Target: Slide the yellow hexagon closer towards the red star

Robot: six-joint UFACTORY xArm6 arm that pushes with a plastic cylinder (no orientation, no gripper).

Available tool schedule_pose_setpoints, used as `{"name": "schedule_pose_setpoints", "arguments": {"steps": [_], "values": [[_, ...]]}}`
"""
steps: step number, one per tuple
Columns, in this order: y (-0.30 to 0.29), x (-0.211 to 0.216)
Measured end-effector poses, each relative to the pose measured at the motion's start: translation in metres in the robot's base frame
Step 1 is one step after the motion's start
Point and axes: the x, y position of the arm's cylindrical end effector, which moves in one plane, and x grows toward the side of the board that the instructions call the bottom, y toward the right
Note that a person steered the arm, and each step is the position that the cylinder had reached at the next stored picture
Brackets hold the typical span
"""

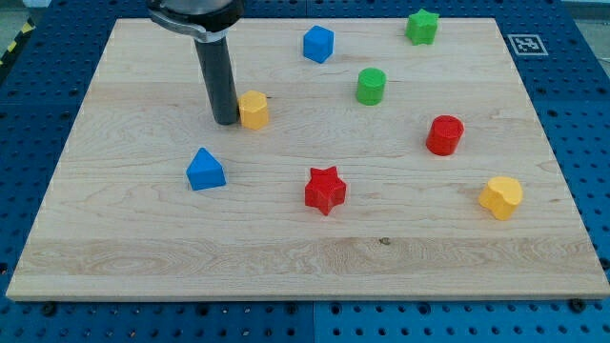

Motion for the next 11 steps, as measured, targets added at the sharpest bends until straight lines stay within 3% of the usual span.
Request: {"name": "schedule_pose_setpoints", "arguments": {"steps": [5,7,9,11], "values": [[-0.017,-0.021],[0.063,-0.021],[0.128,0.019],[0.154,0.026]]}}
